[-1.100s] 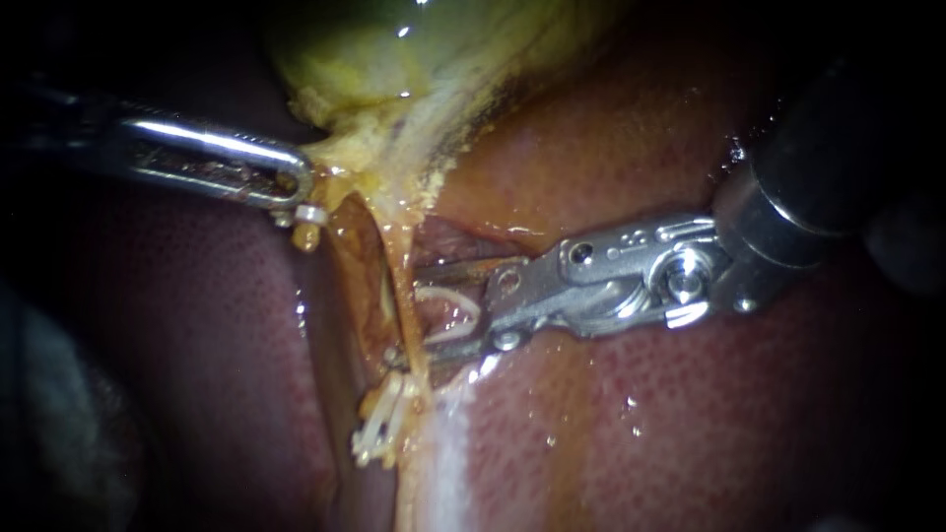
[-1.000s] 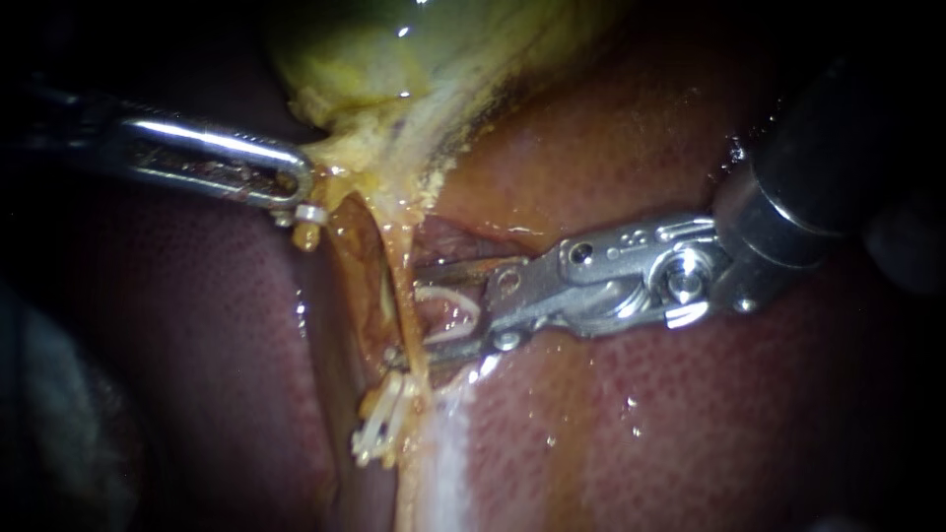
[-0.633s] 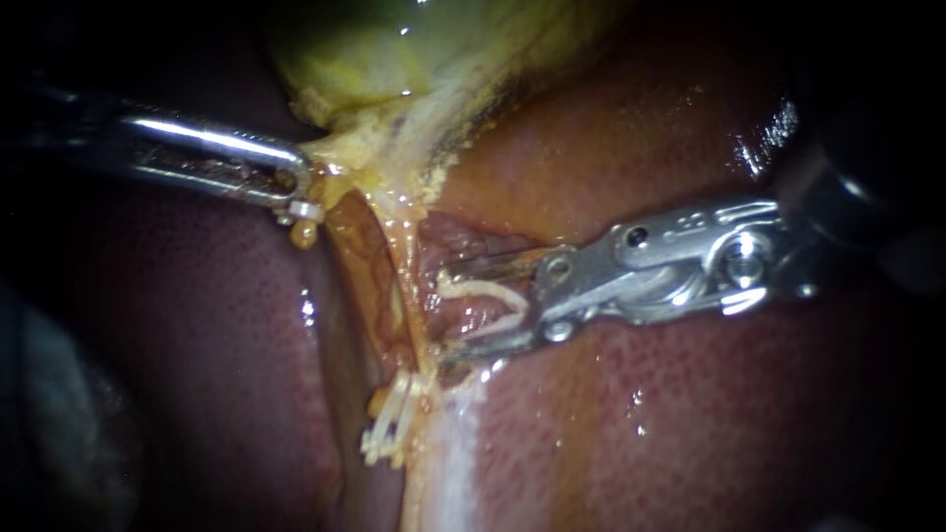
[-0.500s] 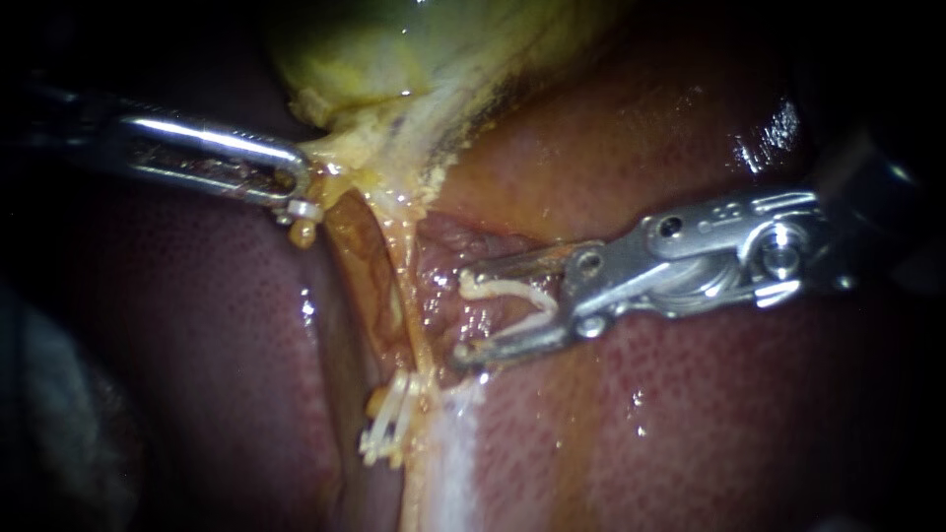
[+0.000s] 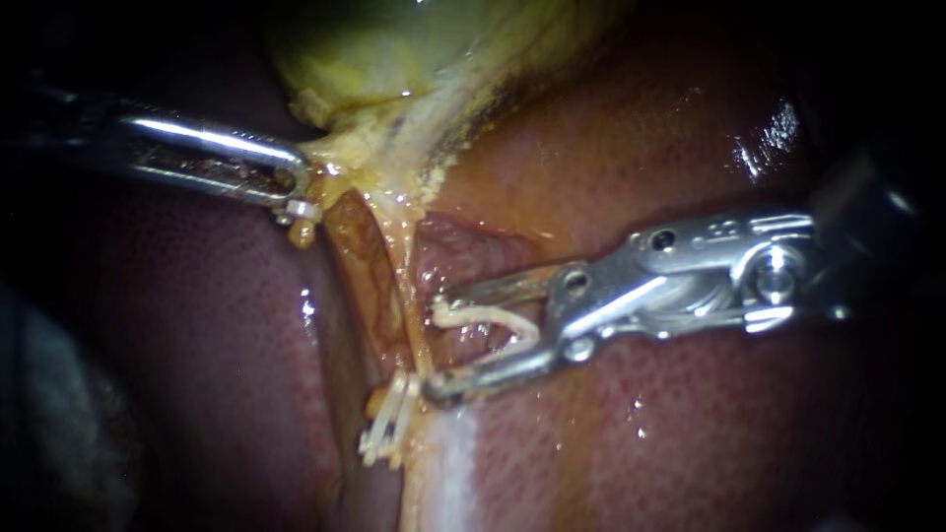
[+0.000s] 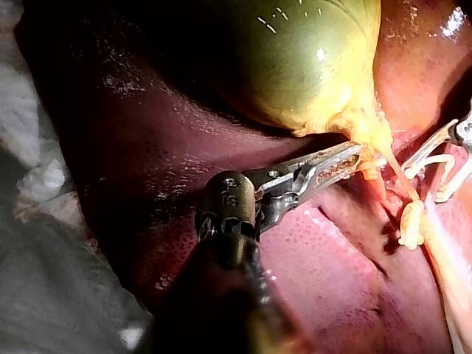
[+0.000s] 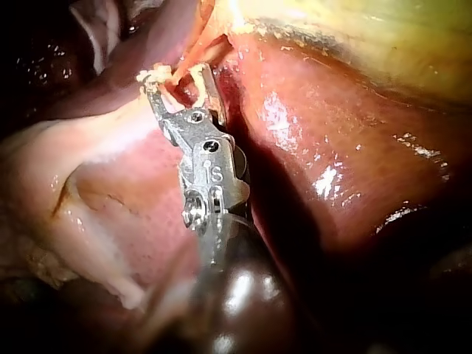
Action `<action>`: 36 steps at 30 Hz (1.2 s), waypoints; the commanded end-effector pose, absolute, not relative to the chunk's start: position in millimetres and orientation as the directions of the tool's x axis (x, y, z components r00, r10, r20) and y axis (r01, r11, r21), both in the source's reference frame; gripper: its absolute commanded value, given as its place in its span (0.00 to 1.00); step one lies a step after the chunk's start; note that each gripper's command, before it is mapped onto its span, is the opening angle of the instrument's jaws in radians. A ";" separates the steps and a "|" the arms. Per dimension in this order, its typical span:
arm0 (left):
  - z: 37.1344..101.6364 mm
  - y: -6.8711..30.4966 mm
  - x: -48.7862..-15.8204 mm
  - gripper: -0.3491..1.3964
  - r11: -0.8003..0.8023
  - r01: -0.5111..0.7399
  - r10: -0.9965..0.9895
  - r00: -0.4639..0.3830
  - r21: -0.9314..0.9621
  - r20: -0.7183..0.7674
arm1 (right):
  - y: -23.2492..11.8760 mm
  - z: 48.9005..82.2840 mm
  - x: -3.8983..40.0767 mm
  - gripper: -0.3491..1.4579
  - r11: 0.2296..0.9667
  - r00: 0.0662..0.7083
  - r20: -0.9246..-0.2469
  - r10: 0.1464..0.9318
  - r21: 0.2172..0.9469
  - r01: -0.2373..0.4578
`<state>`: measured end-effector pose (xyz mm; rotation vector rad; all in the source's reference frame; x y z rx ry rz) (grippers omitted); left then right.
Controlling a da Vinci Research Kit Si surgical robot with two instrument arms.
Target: Clipping first clip right tube
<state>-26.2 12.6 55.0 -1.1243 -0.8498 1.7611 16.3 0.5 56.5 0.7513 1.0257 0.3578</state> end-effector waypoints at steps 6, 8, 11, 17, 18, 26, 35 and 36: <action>54.9 12.6 -26.3 0.00 -0.401 -0.298 0.911 -0.227 -0.866 -0.344 | 0.1 57.6 18.1 0.43 0.679 0.491 -0.604 0.628 0.734 0.035; 54.9 12.6 -26.3 0.00 -0.401 -0.299 0.911 -0.227 -0.866 -0.344 | -0.1 57.9 18.4 0.43 0.671 0.485 -0.599 0.637 0.740 0.032; 55.0 12.6 -26.3 0.00 -0.401 -0.299 0.911 -0.227 -0.866 -0.344 | -0.5 58.1 18.8 0.43 0.665 0.479 -0.594 0.646 0.746 0.028; 55.0 12.6 -26.4 0.00 -0.401 -0.299 0.911 -0.226 -0.866 -0.344 | -0.9 58.2 19.6 0.43 0.627 0.448 -0.575 0.685 0.778 0.040; 55.0 12.6 -26.4 0.00 -0.401 -0.299 0.911 -0.226 -0.866 -0.344 | -1.0 58.1 19.7 0.43 0.620 0.441 -0.573 0.691 0.783 0.045; 55.0 12.6 -26.4 0.00 -0.401 -0.300 0.911 -0.226 -0.866 -0.344 | -1.9 57.1 20.7 0.43 0.579 0.410 -0.560 0.720 0.810 0.092; 55.0 12.5 -26.4 0.00 -0.401 -0.299 0.911 -0.226 -0.866 -0.344 | -2.7 53.9 21.1 0.43 0.540 0.378 -0.562 0.736 0.824 0.173; 55.0 12.5 -26.4 0.00 -0.401 -0.299 0.911 -0.226 -0.866 -0.344 | -2.7 53.4 21.2 0.42 0.535 0.374 -0.562 0.738 0.825 0.183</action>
